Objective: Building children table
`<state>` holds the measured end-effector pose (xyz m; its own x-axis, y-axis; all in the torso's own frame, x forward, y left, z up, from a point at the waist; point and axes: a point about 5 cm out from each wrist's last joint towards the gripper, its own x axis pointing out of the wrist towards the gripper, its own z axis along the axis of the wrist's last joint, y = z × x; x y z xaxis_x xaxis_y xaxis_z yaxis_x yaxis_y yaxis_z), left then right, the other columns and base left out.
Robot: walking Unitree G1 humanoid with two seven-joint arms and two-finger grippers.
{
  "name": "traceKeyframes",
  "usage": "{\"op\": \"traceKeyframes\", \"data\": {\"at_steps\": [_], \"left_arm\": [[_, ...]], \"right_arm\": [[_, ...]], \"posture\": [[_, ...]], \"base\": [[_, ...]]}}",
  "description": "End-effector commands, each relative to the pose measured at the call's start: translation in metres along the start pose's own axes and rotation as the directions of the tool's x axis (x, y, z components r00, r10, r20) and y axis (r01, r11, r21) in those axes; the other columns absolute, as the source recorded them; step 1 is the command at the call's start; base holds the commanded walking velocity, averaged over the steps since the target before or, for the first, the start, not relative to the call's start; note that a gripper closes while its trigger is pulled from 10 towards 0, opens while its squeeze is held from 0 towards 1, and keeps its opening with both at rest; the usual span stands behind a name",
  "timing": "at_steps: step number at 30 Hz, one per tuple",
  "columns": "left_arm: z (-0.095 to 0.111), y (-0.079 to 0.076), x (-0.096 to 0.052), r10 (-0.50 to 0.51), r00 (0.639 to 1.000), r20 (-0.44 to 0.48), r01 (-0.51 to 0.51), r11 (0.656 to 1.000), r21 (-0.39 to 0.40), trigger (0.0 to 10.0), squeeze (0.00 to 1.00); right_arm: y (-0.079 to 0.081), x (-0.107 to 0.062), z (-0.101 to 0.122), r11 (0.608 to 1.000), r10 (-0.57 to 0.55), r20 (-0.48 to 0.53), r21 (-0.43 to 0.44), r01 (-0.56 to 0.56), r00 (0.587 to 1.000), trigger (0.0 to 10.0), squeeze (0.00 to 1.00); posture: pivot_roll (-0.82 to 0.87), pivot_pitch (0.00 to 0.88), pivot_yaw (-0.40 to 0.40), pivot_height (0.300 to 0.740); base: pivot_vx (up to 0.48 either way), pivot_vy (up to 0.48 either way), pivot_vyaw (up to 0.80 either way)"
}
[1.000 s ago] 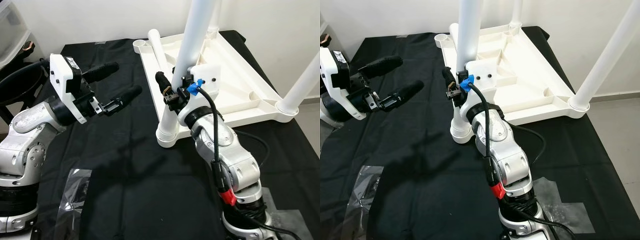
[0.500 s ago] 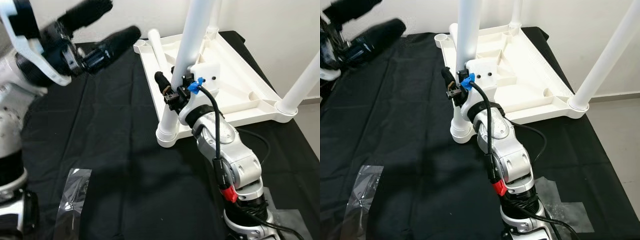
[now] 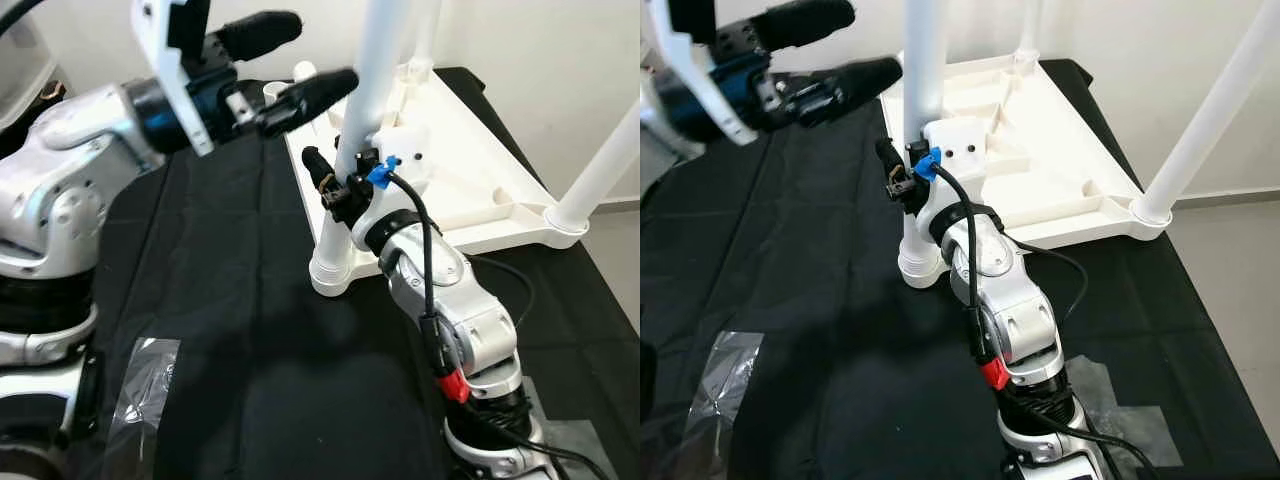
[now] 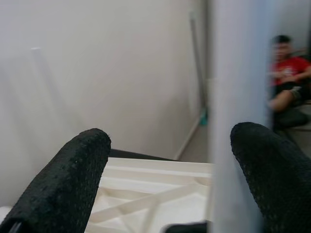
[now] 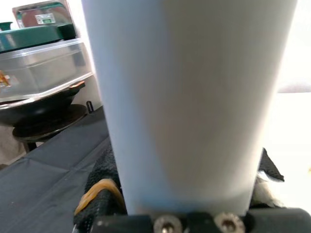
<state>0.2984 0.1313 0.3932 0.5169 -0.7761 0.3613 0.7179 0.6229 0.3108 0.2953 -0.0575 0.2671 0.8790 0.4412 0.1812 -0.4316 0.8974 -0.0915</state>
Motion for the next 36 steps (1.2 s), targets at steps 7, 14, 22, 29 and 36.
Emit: {"op": "traceKeyframes", "data": {"at_steps": [7, 14, 22, 29, 36], "left_arm": [[0.002, 0.003, 0.007, 0.043, 0.999, -0.015, -0.044, 0.999, -0.022, 10.0, 0.00], [0.004, -0.007, 0.005, -0.056, 0.998, -0.015, 0.054, 0.996, -0.077, 10.0, 0.00], [0.012, -0.017, -0.015, -0.269, 0.962, 0.049, 0.274, 0.949, -0.155, 10.0, 0.00], [0.007, -0.018, -0.027, -0.314, 0.949, 0.002, 0.312, 0.943, -0.118, 10.0, 0.00], [0.005, -0.018, -0.024, -0.303, 0.953, -0.004, 0.301, 0.948, -0.104, 10.0, 0.00]], "right_arm": [[0.011, 0.000, -0.045, 0.997, 0.080, -0.233, 0.016, -0.078, 0.969, 10.0, 0.00], [0.013, 0.002, -0.044, 0.996, 0.089, -0.231, 0.019, -0.087, 0.969, 10.0, 0.00], [0.010, 0.004, -0.042, 0.997, 0.080, -0.224, 0.015, -0.078, 0.971, 10.0, 0.00], [0.012, 0.003, -0.042, 0.996, 0.085, -0.223, 0.022, -0.082, 0.971, 10.0, 0.00], [0.012, 0.003, -0.042, 0.996, 0.086, -0.224, 0.022, -0.083, 0.971, 10.0, 0.00]], "posture": [[0.01, 0.189, -0.007, 0.740], [0.02, 0.189, -0.008, 0.740], [0.01, 0.190, -0.009, 0.740], [0.01, 0.190, -0.009, 0.740], [0.01, 0.190, -0.012, 0.740]], "base": [[0.000, 0.000, 0.00], [0.000, 0.000, 0.00], [0.000, 0.000, 0.00], [0.000, 0.000, 0.00], [0.000, 0.000, 0.00]]}}
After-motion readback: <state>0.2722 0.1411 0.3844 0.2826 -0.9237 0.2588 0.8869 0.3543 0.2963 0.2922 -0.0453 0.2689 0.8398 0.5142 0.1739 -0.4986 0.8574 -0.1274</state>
